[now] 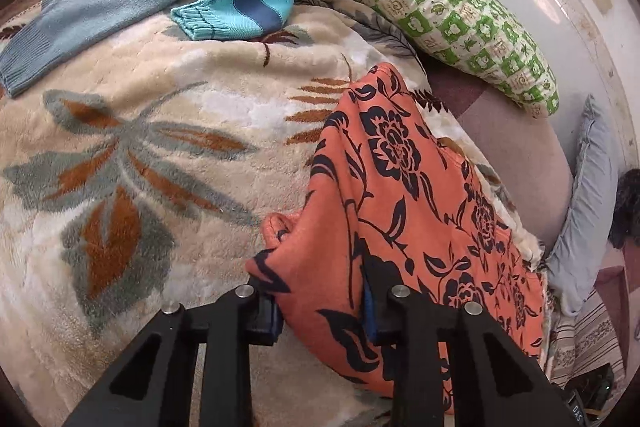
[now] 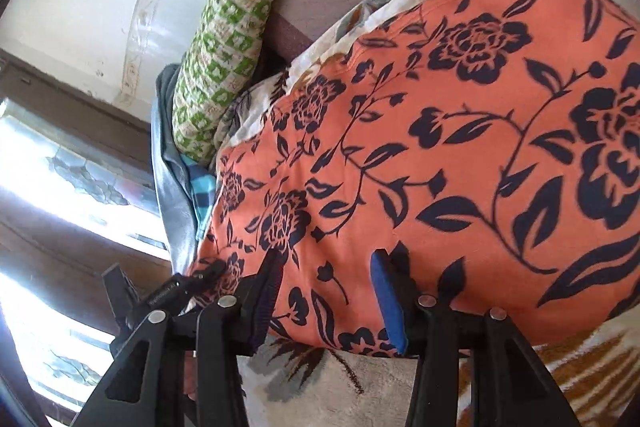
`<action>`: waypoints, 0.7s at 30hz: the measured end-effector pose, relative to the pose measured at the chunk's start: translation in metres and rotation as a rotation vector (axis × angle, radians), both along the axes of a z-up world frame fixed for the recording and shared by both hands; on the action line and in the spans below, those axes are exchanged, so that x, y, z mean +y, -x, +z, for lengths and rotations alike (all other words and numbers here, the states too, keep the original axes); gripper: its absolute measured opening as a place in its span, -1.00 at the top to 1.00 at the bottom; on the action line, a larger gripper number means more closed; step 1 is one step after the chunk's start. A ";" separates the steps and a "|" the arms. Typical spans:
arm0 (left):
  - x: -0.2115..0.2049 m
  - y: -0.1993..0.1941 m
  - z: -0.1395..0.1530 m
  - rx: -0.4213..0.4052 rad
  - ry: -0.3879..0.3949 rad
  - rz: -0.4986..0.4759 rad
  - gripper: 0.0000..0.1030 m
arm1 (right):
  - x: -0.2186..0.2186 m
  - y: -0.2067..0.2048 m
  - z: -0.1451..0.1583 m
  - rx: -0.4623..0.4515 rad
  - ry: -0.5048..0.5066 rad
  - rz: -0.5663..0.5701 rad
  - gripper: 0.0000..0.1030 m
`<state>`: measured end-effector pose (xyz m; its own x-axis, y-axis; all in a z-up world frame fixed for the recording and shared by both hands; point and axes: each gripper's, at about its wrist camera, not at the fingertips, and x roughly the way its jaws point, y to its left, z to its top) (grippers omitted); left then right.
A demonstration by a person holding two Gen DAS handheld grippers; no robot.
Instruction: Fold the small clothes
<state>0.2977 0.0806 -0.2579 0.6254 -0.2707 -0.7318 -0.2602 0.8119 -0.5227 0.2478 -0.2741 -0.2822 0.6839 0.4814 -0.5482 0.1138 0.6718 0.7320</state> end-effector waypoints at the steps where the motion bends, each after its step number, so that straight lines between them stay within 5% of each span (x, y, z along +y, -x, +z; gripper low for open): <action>1: -0.001 0.001 0.004 -0.015 -0.006 -0.003 0.46 | -0.007 0.004 0.003 -0.012 -0.006 -0.029 0.04; 5: -0.014 0.004 0.019 -0.065 -0.113 -0.035 0.45 | -0.045 0.020 0.022 -0.062 -0.043 -0.112 0.04; 7: -0.011 0.002 0.013 -0.046 -0.096 -0.017 0.40 | -0.079 0.039 0.042 -0.122 -0.027 -0.200 0.03; 8: -0.009 0.000 0.008 -0.026 -0.077 -0.004 0.28 | -0.097 0.050 0.050 -0.131 -0.007 -0.251 -0.20; 9: -0.006 -0.003 0.001 -0.003 -0.050 0.009 0.23 | -0.115 0.059 0.053 -0.122 0.004 -0.297 -0.52; 10: -0.003 -0.005 -0.005 0.018 -0.015 0.014 0.15 | -0.133 0.068 0.052 -0.105 -0.005 -0.335 -0.61; 13: -0.001 -0.005 -0.007 0.008 0.013 0.019 0.15 | -0.172 0.085 0.027 -0.006 -0.154 -0.376 -0.61; 17: 0.003 -0.001 -0.007 -0.005 0.052 0.038 0.35 | -0.178 0.081 -0.010 0.102 -0.360 -0.290 -0.61; 21: 0.003 0.001 -0.002 -0.020 0.065 0.036 0.38 | -0.162 0.074 -0.019 0.170 -0.318 -0.261 -0.61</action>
